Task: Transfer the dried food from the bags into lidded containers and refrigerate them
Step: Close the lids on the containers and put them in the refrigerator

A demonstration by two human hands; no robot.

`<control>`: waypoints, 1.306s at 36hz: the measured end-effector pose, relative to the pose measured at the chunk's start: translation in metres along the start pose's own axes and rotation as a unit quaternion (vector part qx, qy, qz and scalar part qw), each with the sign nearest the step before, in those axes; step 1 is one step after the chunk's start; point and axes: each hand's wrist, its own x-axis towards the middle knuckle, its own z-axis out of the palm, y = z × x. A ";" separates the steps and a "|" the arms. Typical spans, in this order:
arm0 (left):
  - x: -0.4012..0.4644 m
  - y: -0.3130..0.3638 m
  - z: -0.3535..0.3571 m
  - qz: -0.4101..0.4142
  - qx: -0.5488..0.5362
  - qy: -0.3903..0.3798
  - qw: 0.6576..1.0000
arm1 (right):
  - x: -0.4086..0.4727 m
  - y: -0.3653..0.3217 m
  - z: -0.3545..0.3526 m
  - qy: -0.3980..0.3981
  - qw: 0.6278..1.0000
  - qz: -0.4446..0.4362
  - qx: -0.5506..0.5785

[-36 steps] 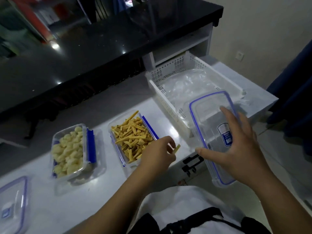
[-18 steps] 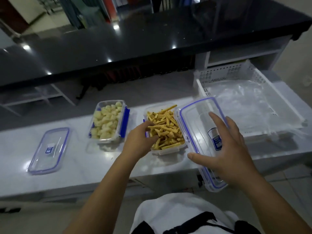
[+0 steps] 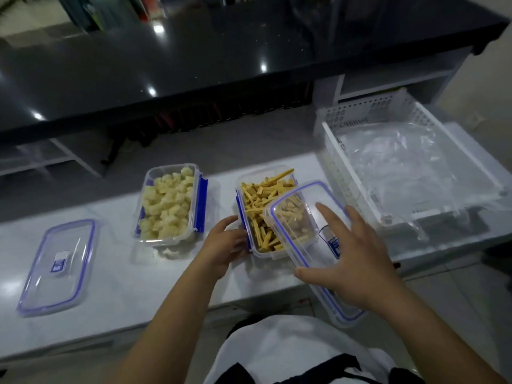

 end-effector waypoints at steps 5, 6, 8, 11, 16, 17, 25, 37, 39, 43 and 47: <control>0.011 -0.002 0.000 -0.008 -0.010 -0.030 0.999 | -0.005 0.001 0.016 -0.024 0.997 0.064 -0.047; 0.012 -0.003 0.001 -0.005 -0.010 -0.034 0.999 | -0.007 0.000 0.016 -0.027 0.996 0.071 -0.050; 0.014 -0.003 -0.001 -0.005 -0.011 -0.050 0.999 | -0.012 -0.007 0.015 -0.025 0.994 0.092 -0.058; 0.017 -0.002 -0.009 -0.010 -0.011 -0.077 0.997 | -0.015 -0.018 0.013 -0.004 0.991 0.116 -0.069; 0.030 -0.006 -0.017 0.000 -0.007 -0.121 0.993 | 0.004 -0.034 0.009 0.007 0.984 0.145 -0.107; 0.033 -0.007 -0.019 0.001 -0.005 -0.129 0.992 | 0.010 -0.039 0.011 -0.002 0.981 0.149 -0.125; 0.040 -0.019 -0.034 0.044 0.013 -0.181 0.982 | 0.038 -0.065 0.031 -0.047 0.964 0.162 -0.203; 0.041 -0.018 -0.037 0.058 0.028 -0.202 0.977 | 0.056 -0.077 0.039 -0.020 0.971 0.170 -0.168; 0.041 -0.017 -0.036 0.059 0.031 -0.202 0.977 | 0.059 -0.078 0.040 -0.017 0.971 0.167 -0.171; 0.041 -0.016 -0.036 0.047 0.020 -0.190 0.981 | 0.057 -0.081 0.039 -0.025 0.976 0.154 -0.150; 0.040 -0.015 -0.035 0.019 -0.020 -0.170 0.985 | 0.051 -0.084 0.023 -0.015 0.985 0.157 -0.073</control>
